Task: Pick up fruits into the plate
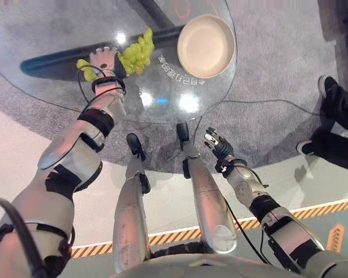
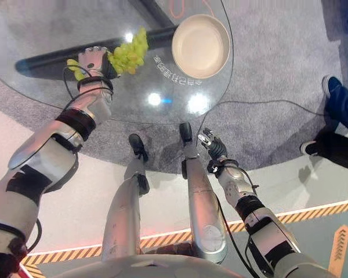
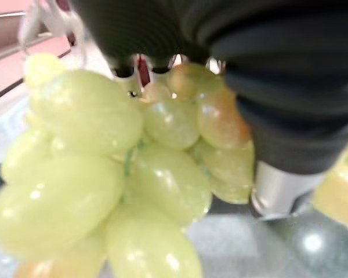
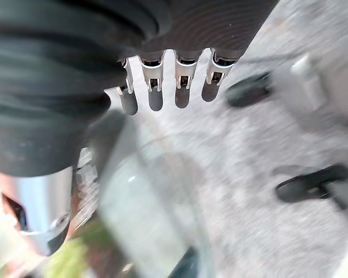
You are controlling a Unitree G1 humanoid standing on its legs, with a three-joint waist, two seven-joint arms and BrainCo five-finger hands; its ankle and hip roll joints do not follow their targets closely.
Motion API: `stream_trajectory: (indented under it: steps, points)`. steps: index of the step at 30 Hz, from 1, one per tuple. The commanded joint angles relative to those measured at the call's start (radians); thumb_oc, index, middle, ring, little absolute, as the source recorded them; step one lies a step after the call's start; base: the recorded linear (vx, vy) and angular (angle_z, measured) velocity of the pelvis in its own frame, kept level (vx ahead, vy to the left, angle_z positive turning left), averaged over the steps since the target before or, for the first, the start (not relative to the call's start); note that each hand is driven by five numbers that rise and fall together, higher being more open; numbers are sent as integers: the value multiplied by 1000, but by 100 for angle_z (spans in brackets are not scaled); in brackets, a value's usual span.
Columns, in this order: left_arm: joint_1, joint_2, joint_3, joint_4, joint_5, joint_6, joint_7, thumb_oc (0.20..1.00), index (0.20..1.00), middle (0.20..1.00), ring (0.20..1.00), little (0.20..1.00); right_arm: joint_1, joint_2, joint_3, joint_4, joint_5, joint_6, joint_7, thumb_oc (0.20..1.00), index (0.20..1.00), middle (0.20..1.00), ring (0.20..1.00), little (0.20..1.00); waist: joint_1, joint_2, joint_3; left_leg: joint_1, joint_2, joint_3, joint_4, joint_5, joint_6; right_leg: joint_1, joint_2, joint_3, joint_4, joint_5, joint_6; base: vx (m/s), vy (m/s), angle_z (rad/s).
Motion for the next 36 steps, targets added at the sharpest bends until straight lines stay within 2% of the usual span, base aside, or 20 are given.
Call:
stream_trajectory:
  steps: [1,6,11,13,15,19,20,21,24,31,32,33,36]
  points:
    - [11,89,114,-64,108,-55,-4,200,200,200,200,200,79,-17,-70,-145,-49,-49,-22,1000,1000,1000,1000,1000,13,37,11,104,-48,-61,16,-114,13,112,19,-30,-59,4,30,44,8,12]
    - [73,177,137,-210,150,-99,-59,200,200,200,200,200,101,-44,-113,-247,-92,-44,-13,1000,1000,1000,1000,1000,39,34,11,240,-36,-62,-27,-122,4,251,-9,-57,-93,-5,45,51,10,18]
    - [196,301,169,-397,187,-168,-118,200,200,200,200,200,134,-133,-179,-405,-284,-4,15,1000,1000,1000,1000,1000,64,34,-78,338,-33,-66,-48,-140,-2,373,-31,-84,-136,-18,52,105,26,16]
    - [232,348,182,-459,205,-207,-149,200,200,200,200,200,129,-197,-205,-469,-351,11,27,1000,1000,1000,1000,1000,72,32,-105,379,-33,-66,-53,-153,-1,425,-37,-90,-150,-28,56,96,14,4]
    - [248,371,189,-491,223,-221,-168,200,200,200,200,200,123,-230,-218,-498,-390,18,43,1000,1000,1000,1000,1000,76,31,-120,398,-33,-67,-57,-158,-1,449,-40,-92,-159,-30,57,96,13,6]
    - [319,454,233,-617,295,-323,-267,200,200,200,200,200,81,-362,-271,-619,-452,76,116,1000,1000,1000,1000,1000,90,25,-196,456,-38,-68,-60,-171,1,523,-51,-102,-189,-28,63,173,28,9]
    - [331,487,235,-669,316,-385,-318,200,200,200,200,200,63,-404,-281,-654,-456,108,159,1000,1000,1000,1000,1000,97,27,-230,479,-40,-67,-58,-181,4,553,-56,-109,-200,-31,64,198,56,6]
    - [337,500,238,-696,318,-410,-338,200,200,200,200,200,58,-420,-283,-667,-461,121,181,1000,1000,1000,1000,1000,100,28,-243,489,-41,-68,-57,-185,5,565,-59,-114,-204,-32,65,224,60,4]
    - [350,544,254,-785,303,-508,-405,200,200,200,200,200,40,-470,-281,-707,-428,189,249,1000,1000,1000,1000,1000,115,32,-292,528,-45,-74,-64,-196,8,613,-67,-135,-223,-35,69,143,42,10]
    - [295,608,188,-942,220,-718,-497,200,200,200,200,200,23,-528,-228,-783,-252,345,416,1000,1000,1000,1000,1000,139,38,-376,609,-48,-76,-101,-207,8,712,-83,-193,-274,-36,77,100,42,13]
    - [282,611,175,-968,210,-722,-504,200,200,200,200,200,21,-530,-219,-791,-231,358,425,1000,1000,1000,1000,1000,141,38,-381,616,-49,-77,-104,-207,8,721,-84,-197,-279,-36,77,63,47,15]
    - [257,611,152,-994,193,-761,-512,200,200,200,200,200,15,-532,-202,-807,-179,391,455,1000,1000,1000,1000,1000,144,39,-393,628,-49,-78,-111,-208,8,736,-85,-207,-285,-37,79,52,41,13]
    - [209,607,109,-1036,171,-823,-520,200,200,200,200,200,1,-531,-170,-827,-98,428,504,1000,1000,1000,1000,1000,150,39,-410,646,-49,-79,-120,-209,7,757,-87,-220,-293,-38,81,38,34,17]
